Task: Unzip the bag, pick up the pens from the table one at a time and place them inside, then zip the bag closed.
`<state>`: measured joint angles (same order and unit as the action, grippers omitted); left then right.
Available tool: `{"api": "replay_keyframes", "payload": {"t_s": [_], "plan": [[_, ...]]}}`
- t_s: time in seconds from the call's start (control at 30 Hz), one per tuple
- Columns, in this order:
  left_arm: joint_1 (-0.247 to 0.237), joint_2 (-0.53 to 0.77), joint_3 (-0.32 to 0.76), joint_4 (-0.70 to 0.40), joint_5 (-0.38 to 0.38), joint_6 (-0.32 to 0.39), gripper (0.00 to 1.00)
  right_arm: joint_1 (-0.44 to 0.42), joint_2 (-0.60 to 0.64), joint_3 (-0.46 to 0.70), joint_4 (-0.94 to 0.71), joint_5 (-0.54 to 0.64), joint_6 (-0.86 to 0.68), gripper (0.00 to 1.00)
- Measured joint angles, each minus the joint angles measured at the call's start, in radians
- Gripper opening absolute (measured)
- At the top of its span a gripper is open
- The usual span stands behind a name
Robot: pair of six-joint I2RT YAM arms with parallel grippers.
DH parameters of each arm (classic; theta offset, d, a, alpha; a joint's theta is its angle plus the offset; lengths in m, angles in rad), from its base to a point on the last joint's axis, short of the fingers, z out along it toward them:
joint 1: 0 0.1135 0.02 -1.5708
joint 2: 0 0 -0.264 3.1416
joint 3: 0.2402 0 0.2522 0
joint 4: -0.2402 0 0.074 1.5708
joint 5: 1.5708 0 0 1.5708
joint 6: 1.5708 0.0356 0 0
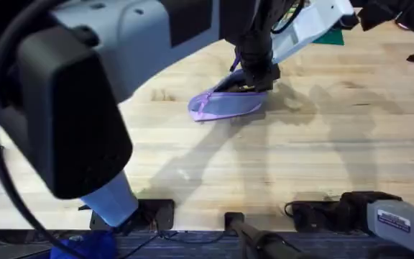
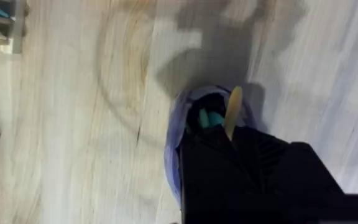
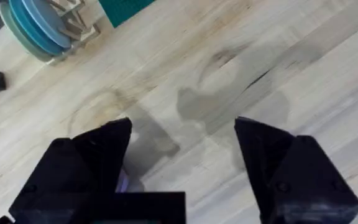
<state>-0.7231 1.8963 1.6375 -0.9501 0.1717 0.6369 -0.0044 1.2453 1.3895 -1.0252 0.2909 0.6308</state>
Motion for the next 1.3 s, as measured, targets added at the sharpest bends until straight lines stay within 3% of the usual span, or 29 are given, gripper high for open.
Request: {"api": "replay_keyframes", "payload": {"t_s": [0.37, 0.43, 0.57, 0.6, 0.83, 1.1, 1.3], "plan": [[0.015, 0.010, 0.000, -0.174, -0.057, 0.001, 0.052, 0.000, 0.000, 0.000, 0.000, 0.000, 0.000, 0.996], [0.023, 0.010, 0.000, -0.171, -0.072, 0.003, 0.278, 0.000, 0.000, 0.000, 0.000, 0.000, 0.000, 0.996], [0.037, 0.010, 0.000, -0.139, -0.092, 0.002, 0.908, 0.000, 0.000, 0.000, 0.000, 0.000, 0.000, 0.996], [0.038, 0.010, 0.000, -0.137, -0.092, 0.000, 0.971, 0.000, 0.000, 0.000, 0.000, 0.000, 0.000, 0.996], [0.027, 0.010, 0.000, -0.140, -0.107, 0.000, 0.992, 0.000, 0.000, 0.000, 0.001, 0.000, -0.013, 0.996], [0.029, -0.007, 0.001, -0.197, -0.102, 0.040, 0.994, 0.031, 0.000, 0.000, 0.001, 0.000, -0.136, 0.996], [0.062, -0.094, 0.001, -0.239, -0.095, 0.066, 0.993, 0.061, 0.000, 0.000, 0.001, -0.001, -0.186, 0.996]]}}
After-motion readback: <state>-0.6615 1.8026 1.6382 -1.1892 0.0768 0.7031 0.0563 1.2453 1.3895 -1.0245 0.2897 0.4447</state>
